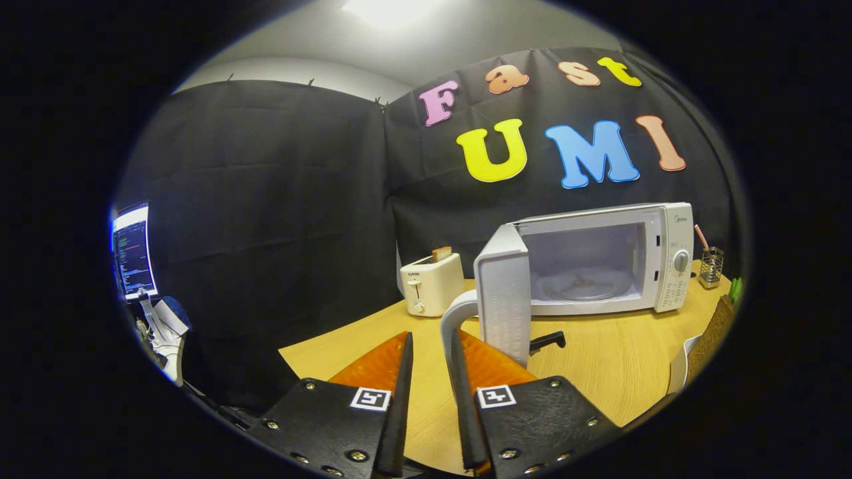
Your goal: Open the microwave, put the food inside, and close the microwave door.
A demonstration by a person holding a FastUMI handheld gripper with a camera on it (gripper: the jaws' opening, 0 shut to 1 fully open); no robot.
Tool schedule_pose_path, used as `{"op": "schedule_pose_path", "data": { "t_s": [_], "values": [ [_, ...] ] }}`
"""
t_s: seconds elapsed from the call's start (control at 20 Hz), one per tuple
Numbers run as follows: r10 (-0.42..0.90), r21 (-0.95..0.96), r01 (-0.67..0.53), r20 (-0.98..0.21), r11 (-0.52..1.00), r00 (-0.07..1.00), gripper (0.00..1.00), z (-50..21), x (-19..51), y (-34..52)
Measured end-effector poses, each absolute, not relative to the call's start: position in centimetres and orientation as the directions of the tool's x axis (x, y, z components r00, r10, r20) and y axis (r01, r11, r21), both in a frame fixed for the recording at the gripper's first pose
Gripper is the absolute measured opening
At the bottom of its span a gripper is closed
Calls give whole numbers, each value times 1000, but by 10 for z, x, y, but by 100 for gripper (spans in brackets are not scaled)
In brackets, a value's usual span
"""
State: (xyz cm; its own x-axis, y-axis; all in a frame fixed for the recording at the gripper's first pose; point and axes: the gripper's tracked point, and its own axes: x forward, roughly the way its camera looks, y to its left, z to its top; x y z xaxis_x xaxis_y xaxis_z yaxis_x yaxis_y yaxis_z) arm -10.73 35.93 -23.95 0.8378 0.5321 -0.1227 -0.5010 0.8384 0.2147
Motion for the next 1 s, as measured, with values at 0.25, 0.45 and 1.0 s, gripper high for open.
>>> {"op": "schedule_pose_path", "data": {
  "t_s": [0.25,0.45,1.0],
  "values": [
    [556,234,-523,-109,820,824,30,-237,-105,394],
    [584,231,-552,-97,801,806,30,-232,-104,431],
    [684,213,-657,-89,724,724,30,-229,-93,503]
  ]
}}
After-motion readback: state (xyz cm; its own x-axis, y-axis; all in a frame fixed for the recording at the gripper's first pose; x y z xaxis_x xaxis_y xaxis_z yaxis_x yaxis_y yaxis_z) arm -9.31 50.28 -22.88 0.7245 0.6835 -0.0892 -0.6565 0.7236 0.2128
